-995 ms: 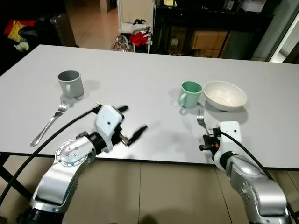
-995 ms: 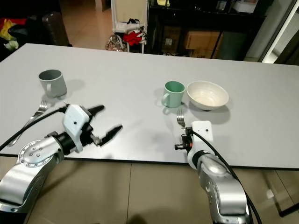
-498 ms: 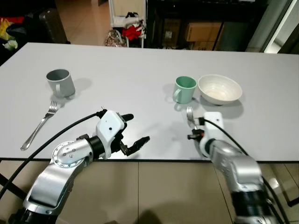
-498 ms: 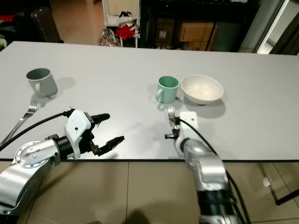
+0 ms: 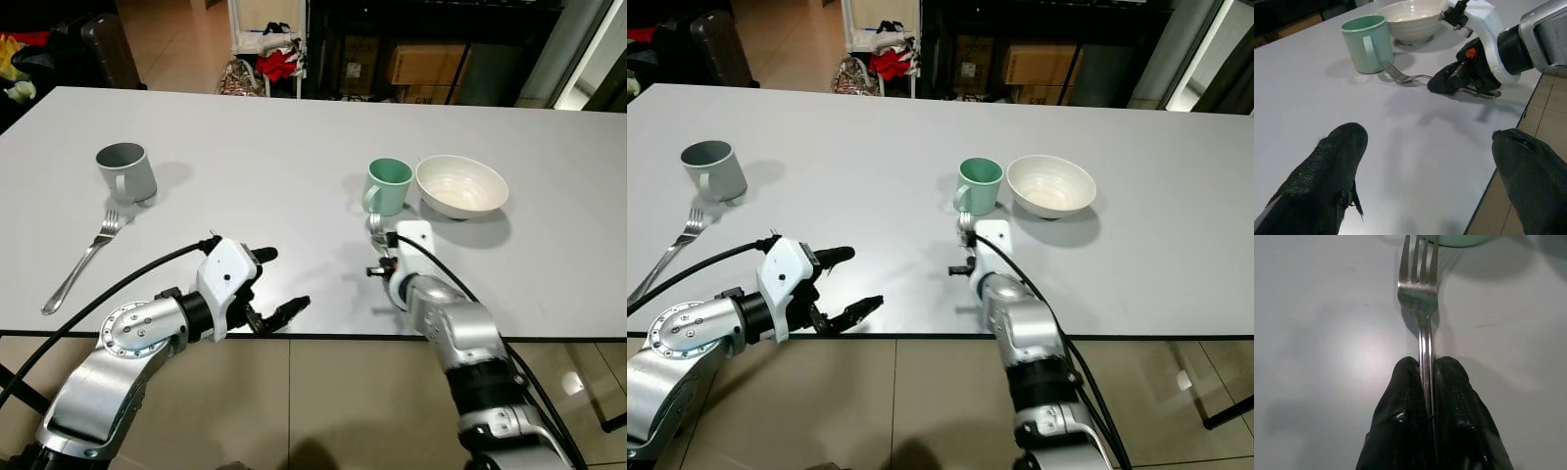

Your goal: Setting the table

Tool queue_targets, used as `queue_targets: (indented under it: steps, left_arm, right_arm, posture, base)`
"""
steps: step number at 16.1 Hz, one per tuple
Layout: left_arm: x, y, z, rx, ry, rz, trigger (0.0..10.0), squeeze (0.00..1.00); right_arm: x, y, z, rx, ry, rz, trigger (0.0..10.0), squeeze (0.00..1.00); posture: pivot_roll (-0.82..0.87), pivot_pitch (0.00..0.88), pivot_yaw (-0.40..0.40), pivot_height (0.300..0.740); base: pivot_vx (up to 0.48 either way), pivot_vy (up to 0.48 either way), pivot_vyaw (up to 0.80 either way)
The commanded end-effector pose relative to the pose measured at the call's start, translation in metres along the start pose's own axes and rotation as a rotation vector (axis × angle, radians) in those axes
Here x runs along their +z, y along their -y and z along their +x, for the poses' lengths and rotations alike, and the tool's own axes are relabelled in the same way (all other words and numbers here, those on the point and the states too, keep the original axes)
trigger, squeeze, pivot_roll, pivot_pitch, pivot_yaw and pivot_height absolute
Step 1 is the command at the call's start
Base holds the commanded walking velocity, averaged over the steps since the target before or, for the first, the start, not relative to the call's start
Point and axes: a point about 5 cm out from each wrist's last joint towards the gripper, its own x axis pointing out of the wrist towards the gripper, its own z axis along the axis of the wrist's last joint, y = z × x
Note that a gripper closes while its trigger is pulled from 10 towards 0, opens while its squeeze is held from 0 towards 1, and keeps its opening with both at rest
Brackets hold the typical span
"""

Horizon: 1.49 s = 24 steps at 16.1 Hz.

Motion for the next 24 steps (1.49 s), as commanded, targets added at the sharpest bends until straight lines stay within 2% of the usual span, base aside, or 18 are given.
queue_targets:
  steps: [1,4,5,6,13,15,17,18,19,20,21,23,24]
  left_arm:
    - [0.006,0.0,-0.001,-0.009,0.016,0.01,10.0,0.0]
    - [0.007,0.0,-0.001,-0.012,0.015,0.012,10.0,0.0]
    - [0.006,0.0,-0.001,-0.015,0.015,0.011,10.0,0.0]
    - [0.006,0.0,-0.001,-0.017,0.016,0.011,10.0,0.0]
    - [0.008,-0.005,0.002,-0.016,0.022,0.023,10.0,0.0]
    - [0.011,-0.008,0.001,0.0,0.041,0.024,10.0,0.0]
    - [0.018,-0.015,0.0,0.095,0.101,-0.013,10.0,0.0]
    - [0.018,-0.018,-0.001,0.185,0.113,-0.042,10.0,0.0]
    - [0.018,-0.02,-0.002,0.231,0.114,-0.059,10.0,0.0]
    - [0.017,-0.023,-0.002,0.297,0.111,-0.077,10.0,0.0]
    - [0.019,-0.028,0.001,0.387,0.099,-0.086,10.0,0.0]
    - [0.022,-0.031,0.004,0.461,0.093,-0.093,10.0,0.0]
    - [0.023,-0.035,0.005,0.572,0.102,-0.118,10.0,0.0]
  right_arm:
    - [-0.003,-0.002,0.003,-0.003,-0.016,-0.008,10.0,0.0]
    - [-0.004,-0.006,0.006,0.0,-0.021,0.007,10.0,0.0]
    - [-0.004,-0.007,0.006,-0.004,-0.024,0.008,10.0,0.92]
    - [-0.005,-0.006,0.006,-0.01,-0.027,0.008,10.0,1.0]
    - [0.005,-0.006,0.001,-0.001,0.012,0.026,10.0,1.0]
    - [0.018,-0.005,-0.009,0.019,0.069,-0.026,10.0,1.0]
    - [0.047,0.0,-0.04,0.086,0.258,-0.087,10.0,1.0]
    - [0.058,0.004,-0.062,0.118,0.395,-0.149,10.0,1.0]
    - [0.06,0.006,-0.076,0.134,0.46,-0.151,10.0,1.0]
    - [0.058,0.012,-0.09,0.124,0.507,-0.161,10.0,1.0]
    - [0.049,0.018,-0.105,0.113,0.548,-0.218,10.0,1.0]
    - [0.038,0.025,-0.115,0.088,0.561,-0.252,10.0,1.0]
    - [0.023,0.035,-0.126,0.001,0.581,-0.252,10.0,1.0]
  posture:
    - [-0.02,0.045,-0.036,0.74]
    - [-0.02,0.043,-0.036,0.74]
    - [-0.02,0.039,-0.036,0.74]
    - [-0.03,0.033,-0.035,0.74]
    - [-0.03,0.013,-0.028,0.74]
    - [-0.03,0.008,-0.026,0.74]
    - [-0.04,0.0,-0.008,0.74]
    - [-0.05,0.0,-0.002,0.74]
    - [-0.05,0.0,0.007,0.74]
    - [-0.06,0.0,0.014,0.74]
    - [-0.06,0.0,0.018,0.74]
    - [-0.06,0.0,0.018,0.74]
    - [-0.06,0.0,0.026,0.74]
  base:
    - [0.0,0.0,0.0]
    - [0.0,0.0,0.0]
    - [0.0,0.0,0.0]
    - [0.0,0.0,0.0]
    - [0.0,0.0,0.0]
    - [0.0,0.0,0.0]
    - [0.0,0.0,0.0]
    - [0.0,0.0,0.0]
    - [0.0,0.0,0.0]
    - [0.0,0.0,0.8]
    - [0.0,0.0,0.8]
    - [0.0,0.0,0.8]
    - [0.0,0.0,0.8]
